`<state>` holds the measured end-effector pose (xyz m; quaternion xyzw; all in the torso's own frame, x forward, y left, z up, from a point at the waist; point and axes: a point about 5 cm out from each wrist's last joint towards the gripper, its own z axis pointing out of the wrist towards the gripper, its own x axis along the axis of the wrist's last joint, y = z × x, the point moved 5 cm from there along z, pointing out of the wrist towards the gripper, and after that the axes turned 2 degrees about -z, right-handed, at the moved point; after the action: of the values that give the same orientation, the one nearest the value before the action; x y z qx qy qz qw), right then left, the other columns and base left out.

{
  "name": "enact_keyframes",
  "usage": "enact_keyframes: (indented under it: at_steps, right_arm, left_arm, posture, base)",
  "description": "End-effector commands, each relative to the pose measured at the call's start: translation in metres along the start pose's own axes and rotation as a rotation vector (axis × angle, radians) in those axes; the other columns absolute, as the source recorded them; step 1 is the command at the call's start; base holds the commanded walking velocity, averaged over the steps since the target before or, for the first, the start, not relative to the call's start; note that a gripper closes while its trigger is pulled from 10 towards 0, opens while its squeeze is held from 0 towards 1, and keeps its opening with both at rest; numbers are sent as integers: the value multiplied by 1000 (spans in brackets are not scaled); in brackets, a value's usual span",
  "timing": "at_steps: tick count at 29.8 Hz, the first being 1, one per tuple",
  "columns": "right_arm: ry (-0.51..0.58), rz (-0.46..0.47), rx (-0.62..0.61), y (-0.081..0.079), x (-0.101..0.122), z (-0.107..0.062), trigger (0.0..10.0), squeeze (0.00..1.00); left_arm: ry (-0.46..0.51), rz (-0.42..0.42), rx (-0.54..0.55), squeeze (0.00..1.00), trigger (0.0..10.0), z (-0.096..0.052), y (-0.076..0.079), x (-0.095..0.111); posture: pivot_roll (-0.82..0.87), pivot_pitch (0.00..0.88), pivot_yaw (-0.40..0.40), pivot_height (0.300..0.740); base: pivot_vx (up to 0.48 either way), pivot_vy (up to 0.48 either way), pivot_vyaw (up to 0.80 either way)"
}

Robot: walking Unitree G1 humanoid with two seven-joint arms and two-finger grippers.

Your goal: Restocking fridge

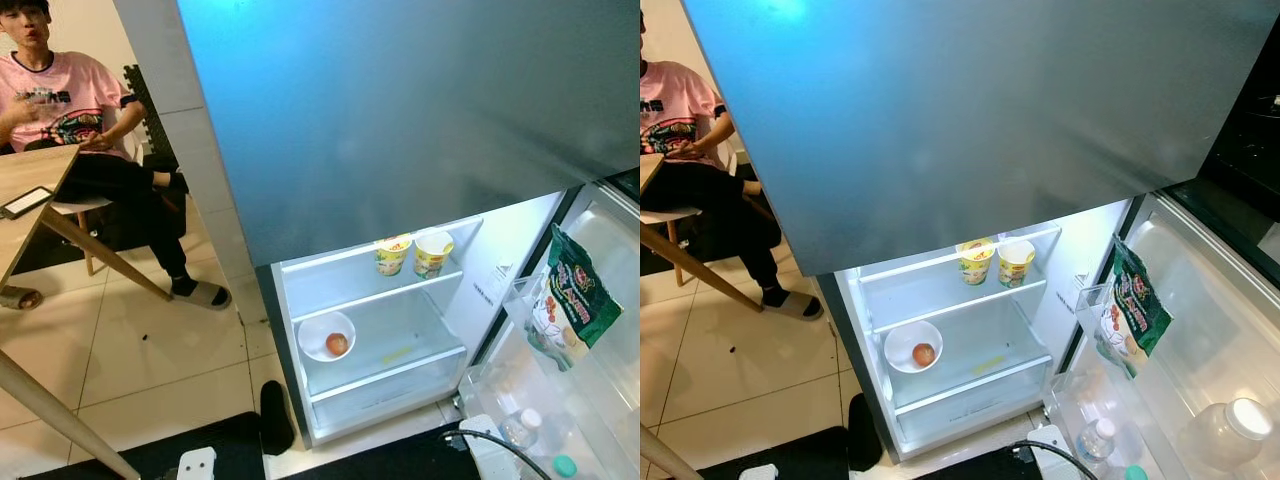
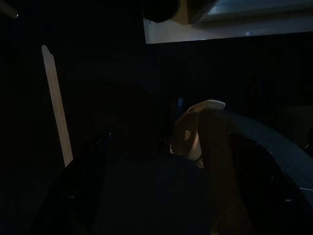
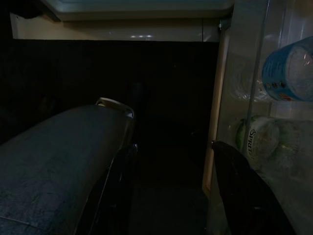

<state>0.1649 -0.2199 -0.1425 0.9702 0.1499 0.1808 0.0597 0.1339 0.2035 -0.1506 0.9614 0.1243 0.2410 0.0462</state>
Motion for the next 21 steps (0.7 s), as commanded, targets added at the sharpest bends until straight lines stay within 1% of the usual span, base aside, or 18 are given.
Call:
enact_keyframes:
  at_steps: [1, 4, 21]
  right_arm:
    - [1, -8, 4, 0, 2, 0, 10000, 0]
    - [3, -10, 3, 1, 3, 0, 10000, 0]
    - [1, -9, 7, 0, 3, 0, 10000, 0]
  left_arm:
    - [-20, 5, -5, 0, 10000, 0, 2, -6]
    - [-22, 7, -6, 0, 10000, 0, 2, -6]
    - [-22, 8, -9, 0, 10000, 0, 2, -6]
  posture:
    - [-7, 0, 13, 740]
    - [-7, 0, 14, 740]
    - [-6, 0, 15, 740]
  base:
    - [-334, 0, 0]
    - [-351, 0, 0]
    - [-480, 0, 0]
